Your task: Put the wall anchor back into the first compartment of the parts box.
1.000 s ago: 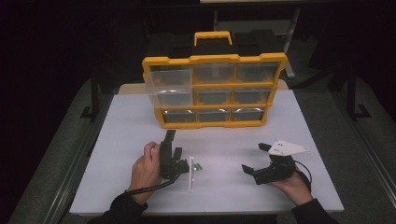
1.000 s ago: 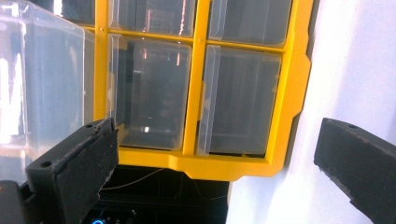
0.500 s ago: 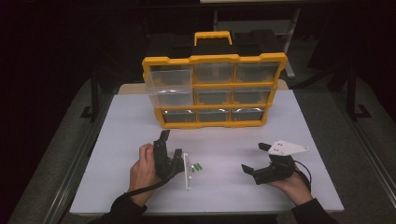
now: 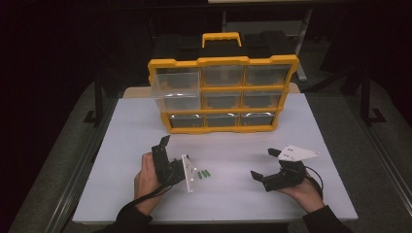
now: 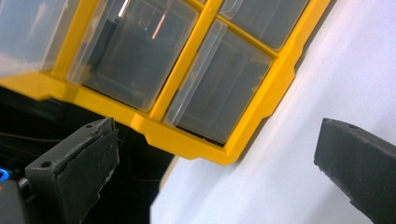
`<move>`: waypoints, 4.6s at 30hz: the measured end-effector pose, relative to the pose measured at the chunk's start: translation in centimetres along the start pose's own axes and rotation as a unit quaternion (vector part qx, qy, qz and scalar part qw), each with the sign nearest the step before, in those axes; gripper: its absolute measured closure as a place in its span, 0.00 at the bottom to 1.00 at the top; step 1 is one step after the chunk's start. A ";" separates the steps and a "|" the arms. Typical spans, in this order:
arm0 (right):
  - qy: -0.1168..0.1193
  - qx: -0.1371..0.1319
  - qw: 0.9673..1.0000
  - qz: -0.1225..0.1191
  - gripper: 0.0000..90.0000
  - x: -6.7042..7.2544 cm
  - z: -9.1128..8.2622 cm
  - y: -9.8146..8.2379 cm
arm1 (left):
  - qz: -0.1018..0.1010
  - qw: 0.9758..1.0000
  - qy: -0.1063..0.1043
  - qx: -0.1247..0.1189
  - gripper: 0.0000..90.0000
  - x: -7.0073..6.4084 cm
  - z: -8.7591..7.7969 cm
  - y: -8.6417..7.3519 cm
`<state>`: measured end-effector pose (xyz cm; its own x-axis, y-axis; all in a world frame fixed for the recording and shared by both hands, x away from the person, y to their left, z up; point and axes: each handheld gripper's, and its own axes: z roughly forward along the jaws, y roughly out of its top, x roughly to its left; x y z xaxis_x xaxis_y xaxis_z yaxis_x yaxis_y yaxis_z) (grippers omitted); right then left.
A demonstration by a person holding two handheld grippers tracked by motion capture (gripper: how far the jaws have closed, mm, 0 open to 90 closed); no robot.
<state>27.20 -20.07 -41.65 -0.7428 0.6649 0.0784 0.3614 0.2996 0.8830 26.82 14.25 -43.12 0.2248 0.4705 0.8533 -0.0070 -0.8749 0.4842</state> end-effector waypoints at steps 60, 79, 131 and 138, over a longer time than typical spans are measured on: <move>0.001 0.001 1.000 0.006 0.00 0.0 0.1 -0.1 | -0.438 0.885 -0.157 -0.009 0.00 4.0 1.8 -3.5; 0.000 0.002 1.000 0.005 0.00 0.0 0.1 -0.2 | -0.444 0.869 -0.216 -0.040 0.00 5.9 1.3 -5.9; 0.011 0.031 0.999 0.004 0.00 0.5 2.3 1.6 | -0.418 0.857 -0.287 -0.094 0.00 6.7 -3.0 -11.0; 0.024 0.041 0.999 0.006 0.00 0.6 3.3 2.3 | -0.417 0.859 -0.284 -0.092 0.00 6.7 -2.9 -10.9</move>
<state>29.44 -16.68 -41.12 -0.7640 0.6354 0.1124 0.4140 0.3491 0.8407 25.60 27.27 -42.11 0.6648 0.7470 -0.0103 0.2439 -0.2040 0.9481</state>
